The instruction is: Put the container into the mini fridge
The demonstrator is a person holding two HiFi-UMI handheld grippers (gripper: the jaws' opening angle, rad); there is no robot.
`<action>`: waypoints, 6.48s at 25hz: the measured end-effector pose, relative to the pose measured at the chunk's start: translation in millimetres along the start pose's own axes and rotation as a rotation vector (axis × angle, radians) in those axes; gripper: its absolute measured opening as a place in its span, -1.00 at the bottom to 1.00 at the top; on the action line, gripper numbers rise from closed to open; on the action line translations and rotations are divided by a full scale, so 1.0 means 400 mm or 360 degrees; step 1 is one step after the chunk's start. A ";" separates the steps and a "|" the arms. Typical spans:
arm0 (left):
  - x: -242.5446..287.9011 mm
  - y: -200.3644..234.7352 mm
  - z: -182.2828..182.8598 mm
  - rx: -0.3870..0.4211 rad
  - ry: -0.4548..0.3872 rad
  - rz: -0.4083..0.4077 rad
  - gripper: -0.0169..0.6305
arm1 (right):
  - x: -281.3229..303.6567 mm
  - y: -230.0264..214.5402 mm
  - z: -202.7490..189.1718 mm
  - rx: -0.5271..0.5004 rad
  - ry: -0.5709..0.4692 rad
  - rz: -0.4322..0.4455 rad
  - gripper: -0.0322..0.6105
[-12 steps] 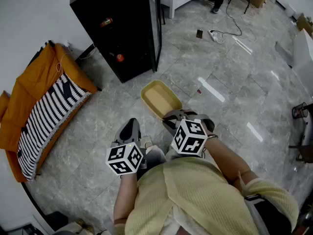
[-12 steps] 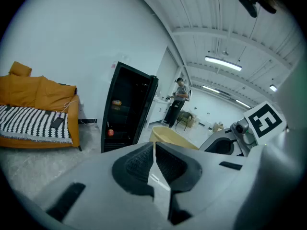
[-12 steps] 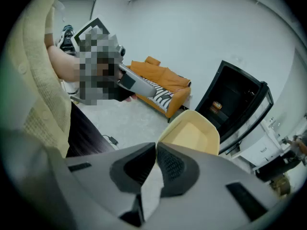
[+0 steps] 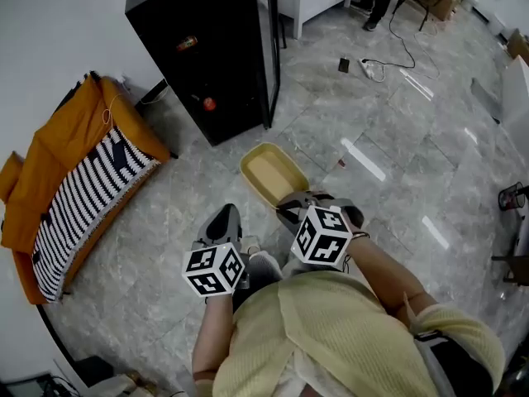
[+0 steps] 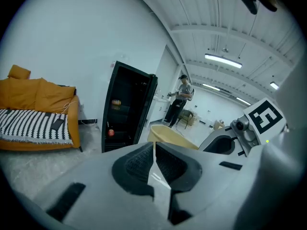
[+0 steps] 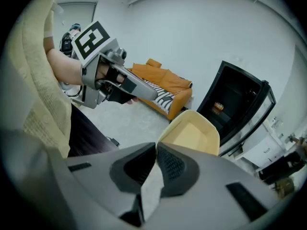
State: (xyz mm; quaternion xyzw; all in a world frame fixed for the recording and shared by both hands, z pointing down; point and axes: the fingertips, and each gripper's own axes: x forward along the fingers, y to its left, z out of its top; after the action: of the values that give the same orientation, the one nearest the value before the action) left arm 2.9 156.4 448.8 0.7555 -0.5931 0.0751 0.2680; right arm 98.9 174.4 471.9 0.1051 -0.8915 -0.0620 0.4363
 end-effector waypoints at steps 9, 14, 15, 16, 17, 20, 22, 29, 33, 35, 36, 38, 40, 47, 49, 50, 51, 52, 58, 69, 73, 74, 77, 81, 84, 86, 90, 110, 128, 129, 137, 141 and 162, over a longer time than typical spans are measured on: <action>0.029 0.018 -0.001 0.0011 0.0045 0.0032 -0.84 | 0.020 -0.028 0.005 -0.0027 -0.0025 0.0039 -0.79; 0.073 0.030 0.027 0.0025 0.0035 0.0012 -0.84 | 0.035 -0.059 0.010 -0.0024 -0.0013 0.0032 -0.79; 0.080 0.035 0.030 0.0026 0.0035 0.0009 -0.84 | 0.040 -0.064 0.012 -0.0025 -0.0007 0.0035 -0.79; 0.087 0.041 0.035 0.0026 0.0035 0.0006 -0.84 | 0.046 -0.070 0.014 -0.0028 0.0001 0.0037 -0.79; 0.094 0.048 0.041 0.0022 0.0032 0.0004 -0.84 | 0.053 -0.077 0.016 -0.0032 0.0011 0.0038 -0.79; 0.111 0.074 0.056 -0.0002 0.0024 0.0001 -0.84 | 0.073 -0.101 0.028 -0.0032 0.0034 0.0040 -0.79; 0.120 0.099 0.059 -0.0020 0.0031 0.0011 -0.84 | 0.087 -0.111 0.042 -0.0030 0.0038 0.0050 -0.79; 0.166 0.164 0.103 -0.0016 0.0032 0.0020 -0.87 | 0.133 -0.181 0.095 -0.0045 0.0061 0.0066 -0.79; 0.194 0.209 0.123 -0.0018 0.0048 0.0025 -0.87 | 0.169 -0.221 0.126 -0.0055 0.0069 0.0076 -0.79; 0.206 0.231 0.131 -0.0028 0.0061 0.0019 -0.87 | 0.185 -0.237 0.140 -0.0057 0.0076 0.0086 -0.79; 0.212 0.241 0.136 -0.0030 0.0064 0.0015 -0.87 | 0.193 -0.246 0.149 -0.0061 0.0081 0.0091 -0.79; 0.225 0.260 0.146 -0.0023 0.0066 0.0012 -0.88 | 0.208 -0.262 0.163 -0.0073 0.0087 0.0098 -0.79; 0.238 0.274 0.153 -0.0017 0.0066 0.0010 -0.88 | 0.220 -0.279 0.172 -0.0079 0.0096 0.0099 -0.79; 0.273 0.334 0.189 -0.0040 0.0069 0.0008 -0.88 | 0.266 -0.337 0.209 -0.0064 0.0131 0.0096 -0.79; 0.277 0.351 0.201 -0.0032 0.0069 0.0004 -0.88 | 0.280 -0.349 0.221 -0.0055 0.0140 0.0092 -0.79; 0.279 0.358 0.205 -0.0030 0.0072 -0.0005 -0.88 | 0.286 -0.353 0.226 -0.0049 0.0144 0.0092 -0.79; 0.282 0.364 0.210 -0.0028 0.0076 -0.0015 -0.88 | 0.293 -0.357 0.231 -0.0045 0.0149 0.0092 -0.79; 0.284 0.369 0.215 -0.0022 0.0077 -0.0027 -0.88 | 0.301 -0.363 0.236 -0.0043 0.0155 0.0090 -0.79; 0.285 0.403 0.223 0.0052 0.0095 -0.0057 -0.88 | 0.350 -0.390 0.268 -0.0026 0.0155 0.0067 -0.79; 0.322 0.454 0.261 0.0040 0.0103 -0.0032 -0.88 | 0.407 -0.449 0.324 -0.0073 0.0146 0.0098 -0.79; 0.355 0.476 0.280 0.0023 0.0085 0.0006 -0.88 | 0.430 -0.483 0.328 -0.0094 0.0138 0.0117 -0.79; 0.363 0.481 0.286 0.0021 0.0082 0.0015 -0.88 | 0.436 -0.493 0.327 -0.0099 0.0138 0.0123 -0.79; 0.387 0.494 0.298 0.0009 0.0088 0.0041 -0.88 | 0.452 -0.526 0.323 -0.0101 0.0142 0.0140 -0.79; 0.434 0.505 0.321 -0.0006 0.0084 0.0066 -0.88 | 0.468 -0.587 0.318 -0.0110 0.0150 0.0156 -0.79; 0.475 0.517 0.337 -0.0027 0.0079 0.0088 -0.88 | 0.486 -0.632 0.310 -0.0114 0.0159 0.0175 -0.79; 0.504 0.520 0.349 -0.0045 0.0075 0.0099 -0.88 | 0.496 -0.666 0.305 -0.0123 0.0167 0.0186 -0.79; 0.559 0.525 0.379 -0.0066 0.0063 0.0123 -0.88 | 0.514 -0.737 0.303 -0.0154 0.0174 0.0208 -0.79; 0.775 0.559 0.465 -0.0157 0.0010 0.0265 -0.88 | 0.637 -0.981 0.288 -0.0302 0.0190 0.0338 -0.79; 0.912 0.605 0.476 -0.0237 -0.0055 0.0367 -0.88 | 0.764 -1.129 0.281 -0.0389 0.0218 0.0354 -0.79; 0.919 0.609 0.477 -0.0240 -0.0060 0.0370 -0.88 | 0.770 -1.136 0.281 -0.0392 0.0219 0.0350 -0.79; 0.959 0.639 0.467 -0.0262 -0.0104 0.0414 -0.88 | 0.822 -1.181 0.279 -0.0435 0.0214 0.0305 -0.79; 0.977 0.648 0.464 -0.0270 -0.0125 0.0435 -0.88 | 0.845 -1.213 0.284 -0.0439 0.0198 0.0276 -0.79; 1.075 0.715 0.466 -0.0288 -0.0270 0.0489 -0.88 | 0.952 -1.324 0.309 -0.0476 0.0185 0.0129 -0.79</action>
State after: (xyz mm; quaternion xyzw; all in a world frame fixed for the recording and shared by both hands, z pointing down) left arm -180.4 -347.4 567.2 0.6324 -0.7264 -0.0025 0.2692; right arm -155.6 -429.0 580.4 0.0063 -0.8491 -0.1700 0.5001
